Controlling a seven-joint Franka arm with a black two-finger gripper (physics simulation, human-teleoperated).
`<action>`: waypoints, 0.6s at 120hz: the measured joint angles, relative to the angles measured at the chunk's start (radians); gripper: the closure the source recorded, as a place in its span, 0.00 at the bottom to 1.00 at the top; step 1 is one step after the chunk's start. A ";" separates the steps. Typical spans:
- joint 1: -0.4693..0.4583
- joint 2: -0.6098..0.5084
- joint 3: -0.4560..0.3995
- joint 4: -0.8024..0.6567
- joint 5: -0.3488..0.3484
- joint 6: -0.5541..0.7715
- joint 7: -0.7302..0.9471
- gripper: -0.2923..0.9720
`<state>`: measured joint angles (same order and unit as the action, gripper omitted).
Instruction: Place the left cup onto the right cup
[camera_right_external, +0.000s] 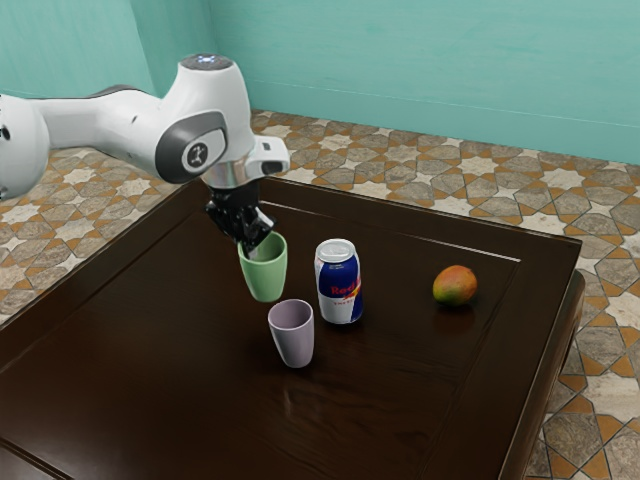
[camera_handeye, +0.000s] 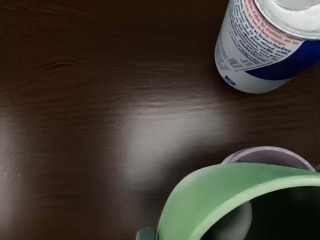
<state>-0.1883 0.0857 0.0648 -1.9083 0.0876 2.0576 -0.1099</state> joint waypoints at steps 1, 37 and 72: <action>-0.001 0.000 -0.004 0.000 0.000 -0.001 -0.001 0.85; -0.008 0.032 -0.062 0.002 0.003 -0.017 -0.046 0.85; -0.003 0.096 -0.062 0.075 0.029 -0.020 -0.074 0.85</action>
<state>-0.1916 0.1816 0.0029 -1.8332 0.1165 2.0378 -0.1836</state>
